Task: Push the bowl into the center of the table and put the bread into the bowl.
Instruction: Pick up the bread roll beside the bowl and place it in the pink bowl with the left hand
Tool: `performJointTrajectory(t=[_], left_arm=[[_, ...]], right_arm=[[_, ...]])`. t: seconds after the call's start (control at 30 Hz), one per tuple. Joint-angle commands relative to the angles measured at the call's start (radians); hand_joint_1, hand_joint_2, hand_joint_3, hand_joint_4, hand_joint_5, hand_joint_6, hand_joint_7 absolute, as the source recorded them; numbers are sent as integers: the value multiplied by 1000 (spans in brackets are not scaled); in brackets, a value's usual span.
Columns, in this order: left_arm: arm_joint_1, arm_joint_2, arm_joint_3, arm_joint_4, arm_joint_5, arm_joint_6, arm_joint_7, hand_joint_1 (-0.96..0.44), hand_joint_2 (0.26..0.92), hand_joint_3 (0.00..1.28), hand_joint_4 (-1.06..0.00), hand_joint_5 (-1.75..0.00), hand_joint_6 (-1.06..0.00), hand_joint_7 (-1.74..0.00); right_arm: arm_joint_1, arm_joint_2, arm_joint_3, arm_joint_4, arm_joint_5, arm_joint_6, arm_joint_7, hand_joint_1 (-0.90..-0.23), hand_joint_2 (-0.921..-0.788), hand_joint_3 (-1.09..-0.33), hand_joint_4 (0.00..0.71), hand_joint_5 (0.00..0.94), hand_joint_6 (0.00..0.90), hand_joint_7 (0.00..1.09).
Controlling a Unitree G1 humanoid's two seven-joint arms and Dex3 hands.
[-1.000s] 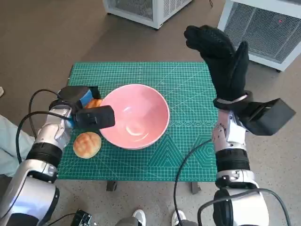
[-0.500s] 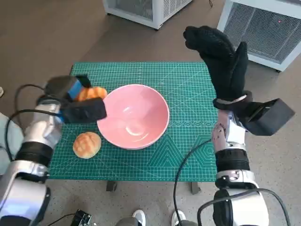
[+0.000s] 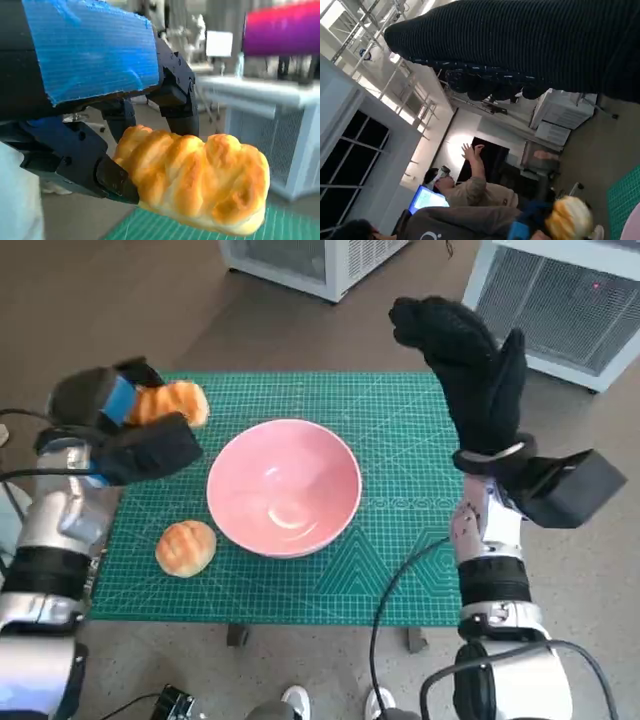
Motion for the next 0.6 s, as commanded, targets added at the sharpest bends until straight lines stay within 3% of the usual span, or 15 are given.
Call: performJointTrajectory(t=[0.03, 0.27, 0.6], left_arm=[[79, -10, 52, -221, -33, 25, -34, 2, 920, 51, -683, -1154, -669, -1141], [158, -58, 67, -438, -90, 14, -112, 2, 920, 50, -700, -1122, -653, -1171], [214, -108, 20, -535, -85, -61, -176, 2, 920, 50, -727, -1090, -628, -1200]], right_arm=[[9, -6, 1, 20, 0, 11, 10, -689, -921, -891, 151, 3, -1, 511], [3, -5, 1, 32, -4, 7, 6, -687, -921, -892, 145, 0, -1, 501], [1, -3, 1, 46, -3, -4, 10, -683, -921, -894, 144, 0, -1, 499]])
